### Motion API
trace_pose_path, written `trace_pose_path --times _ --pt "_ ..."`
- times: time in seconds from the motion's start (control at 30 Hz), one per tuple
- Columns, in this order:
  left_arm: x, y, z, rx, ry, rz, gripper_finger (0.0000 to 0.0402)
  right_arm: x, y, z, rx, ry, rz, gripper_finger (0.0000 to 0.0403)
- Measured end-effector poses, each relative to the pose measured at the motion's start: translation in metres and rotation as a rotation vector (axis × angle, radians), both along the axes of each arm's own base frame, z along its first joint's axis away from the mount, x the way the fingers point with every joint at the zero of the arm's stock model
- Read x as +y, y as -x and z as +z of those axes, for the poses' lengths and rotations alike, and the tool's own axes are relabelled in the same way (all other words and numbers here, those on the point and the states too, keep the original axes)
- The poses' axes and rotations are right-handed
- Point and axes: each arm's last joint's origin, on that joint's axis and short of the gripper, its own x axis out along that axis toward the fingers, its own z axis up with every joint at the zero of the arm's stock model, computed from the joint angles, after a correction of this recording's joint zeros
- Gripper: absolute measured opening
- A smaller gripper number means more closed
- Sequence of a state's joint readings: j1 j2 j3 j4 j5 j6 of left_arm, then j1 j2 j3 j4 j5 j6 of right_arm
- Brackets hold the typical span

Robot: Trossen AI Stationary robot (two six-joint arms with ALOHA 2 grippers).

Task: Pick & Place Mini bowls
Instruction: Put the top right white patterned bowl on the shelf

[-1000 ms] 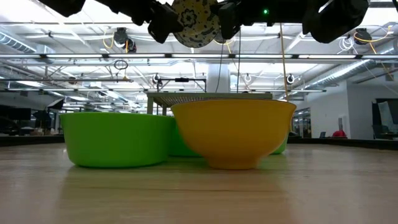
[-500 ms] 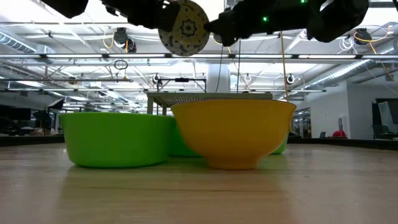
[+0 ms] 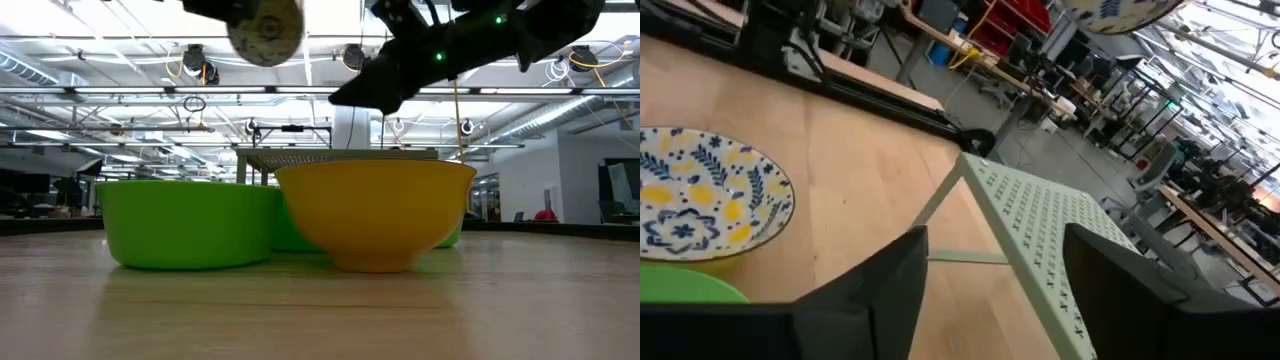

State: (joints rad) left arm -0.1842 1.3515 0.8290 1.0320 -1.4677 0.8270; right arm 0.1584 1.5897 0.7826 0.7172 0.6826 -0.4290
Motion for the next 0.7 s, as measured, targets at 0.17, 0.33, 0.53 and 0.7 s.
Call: trace_pose_path --times 0.17,0.33,0.53,0.7 --pt "0.016 0.005 0.041 0.065 0.013 0.106 0.0009 0.002 0.007 0.010 0.004 0.011 -0.012 0.0226" --pt "0.009 -0.009 0.059 0.080 -0.040 -0.082 0.0009 0.000 0.015 0.024 -0.022 -0.009 -0.015 0.0220" --pt "0.024 -0.027 0.052 0.083 0.223 -0.780 0.0009 -0.001 0.025 0.034 0.005 -0.013 -0.015 0.0218" --pt "0.065 -0.014 0.068 0.113 0.532 -0.851 0.0009 -0.003 0.038 0.044 0.030 -0.033 -0.015 0.0219"
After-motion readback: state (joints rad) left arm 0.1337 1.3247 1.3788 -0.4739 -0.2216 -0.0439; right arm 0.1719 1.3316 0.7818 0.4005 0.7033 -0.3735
